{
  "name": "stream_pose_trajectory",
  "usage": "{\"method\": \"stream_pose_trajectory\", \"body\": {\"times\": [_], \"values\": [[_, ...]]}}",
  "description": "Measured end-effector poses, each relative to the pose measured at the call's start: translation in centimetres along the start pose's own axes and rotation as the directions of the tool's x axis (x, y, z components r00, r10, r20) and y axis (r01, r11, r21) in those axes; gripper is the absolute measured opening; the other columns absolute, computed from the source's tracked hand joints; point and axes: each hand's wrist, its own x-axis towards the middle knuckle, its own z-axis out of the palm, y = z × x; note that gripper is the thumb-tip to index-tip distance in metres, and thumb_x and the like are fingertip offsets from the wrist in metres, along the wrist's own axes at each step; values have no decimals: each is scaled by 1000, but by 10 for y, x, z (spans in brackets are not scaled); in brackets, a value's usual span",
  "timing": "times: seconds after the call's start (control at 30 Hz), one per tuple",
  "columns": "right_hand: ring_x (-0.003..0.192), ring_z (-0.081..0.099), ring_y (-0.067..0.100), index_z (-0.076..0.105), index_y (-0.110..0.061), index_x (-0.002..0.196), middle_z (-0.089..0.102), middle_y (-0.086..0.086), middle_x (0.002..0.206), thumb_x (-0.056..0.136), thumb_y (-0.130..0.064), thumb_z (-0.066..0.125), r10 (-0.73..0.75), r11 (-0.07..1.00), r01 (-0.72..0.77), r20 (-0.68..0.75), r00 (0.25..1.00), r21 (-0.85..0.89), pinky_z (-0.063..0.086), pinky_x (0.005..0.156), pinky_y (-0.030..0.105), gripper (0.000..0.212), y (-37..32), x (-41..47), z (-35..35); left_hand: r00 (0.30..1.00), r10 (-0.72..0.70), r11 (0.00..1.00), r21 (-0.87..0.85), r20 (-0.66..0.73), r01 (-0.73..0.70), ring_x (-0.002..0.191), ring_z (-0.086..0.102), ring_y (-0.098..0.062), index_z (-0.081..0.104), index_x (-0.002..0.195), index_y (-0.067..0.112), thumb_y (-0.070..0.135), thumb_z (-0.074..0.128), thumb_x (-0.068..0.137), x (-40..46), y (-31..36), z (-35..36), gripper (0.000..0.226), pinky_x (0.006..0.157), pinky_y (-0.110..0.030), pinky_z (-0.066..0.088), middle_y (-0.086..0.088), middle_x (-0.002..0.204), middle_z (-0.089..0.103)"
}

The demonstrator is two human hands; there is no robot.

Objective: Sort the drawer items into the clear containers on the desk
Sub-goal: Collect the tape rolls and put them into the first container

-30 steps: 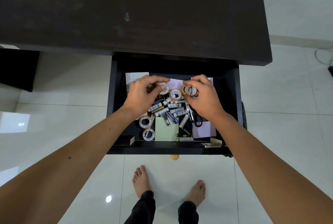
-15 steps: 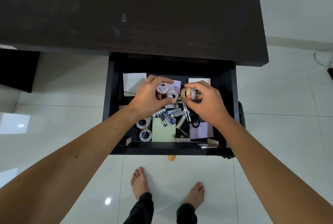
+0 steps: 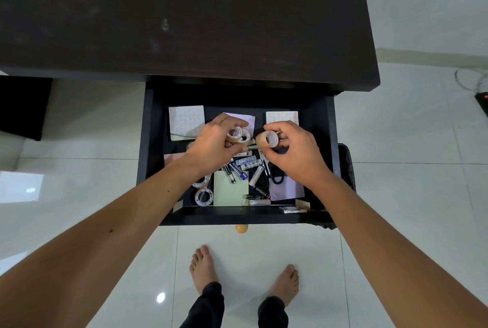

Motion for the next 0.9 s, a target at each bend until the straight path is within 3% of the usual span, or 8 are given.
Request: {"method": "stream_pose_trajectory", "body": {"times": [0.13, 0.23, 0.33, 0.4, 0.47, 0.53, 0.63, 0.9], "values": [[100, 68, 6, 72, -22, 131, 63, -3, 120, 88, -22, 83, -34, 999, 35, -24, 999, 23, 58, 91, 19, 44, -5, 1, 1, 999, -28, 999, -35, -39, 27, 105, 58, -9, 53, 149, 17, 21, 90, 83, -4, -2, -3, 75, 92, -12, 40, 0, 131, 59], [97, 70, 4, 66, -22, 135, 69, -9, 116, 88, -21, 84, -11, 995, 14, -27, 1000, 98, 58, 87, 15, 50, -15, 0, 0, 999, 0, 1000, -25, -51, -1, 107, 57, -10, 64, 140, 17, 20, 91, 81, -7, -7, -4, 64, 84, 3, 35, -3, 131, 59], [95, 72, 3, 68, -22, 126, 73, -16, 109, 87, -19, 86, 7, 989, -7, 1, 1000, 145, 58, 84, 16, 44, -25, 2, 1, 997, -18, 999, -33, -72, 16, 109, 55, -9, 69, 133, 18, 20, 91, 82, -12, -10, -6, 56, 85, 5, 33, -2, 129, 60], [95, 72, 3, 70, -21, 120, 74, -14, 107, 86, -18, 86, -26, 990, 24, 10, 1000, 138, 59, 84, 17, 38, -31, 4, 2, 996, -38, 998, -53, -75, 34, 103, 57, 0, 69, 131, 20, 24, 91, 81, -16, -11, -9, 54, 83, 3, 36, 2, 126, 62], [97, 72, 4, 72, -21, 118, 73, -11, 110, 86, -17, 86, -68, 990, 65, 19, 998, 127, 59, 85, 19, 36, -36, 5, 5, 996, -64, 994, -96, -54, 58, 80, 61, 11, 69, 129, 21, 28, 91, 82, -21, -9, -12, 53, 74, -3, 41, 7, 116, 69], [99, 72, 7, 74, -20, 120, 71, -8, 115, 85, -15, 86, -103, 989, 100, 28, 994, 109, 60, 87, 21, 38, -40, 7, 8, 997, -72, 987, -143, -33, 67, 73, 65, 8, 68, 130, 23, 30, 91, 82, -27, -7, -17, 54, 71, -12, 48, 11, 106, 73], [99, 71, 7, 75, -19, 123, 67, -5, 116, 85, -11, 86, -134, 985, 128, 44, 990, 116, 59, 88, 21, 41, -47, 10, 13, 998, -53, 979, -199, -43, 43, 94, 74, -8, 64, 134, 27, 30, 91, 81, -33, -8, -26, 59, 86, -29, 60, 11, 111, 75], [100, 74, 13, 74, -14, 115, 72, -3, 114, 82, -9, 89, -117, 977, 93, 116, 986, 191, 62, 93, 32, 37, -61, 16, 16, 993, -11, 980, -198, -119, -12, 116, 65, -9, 64, 141, 35, 33, 86, 86, -49, -17, -37, 59, 96, -34, 60, 7, 126, 70]]}}
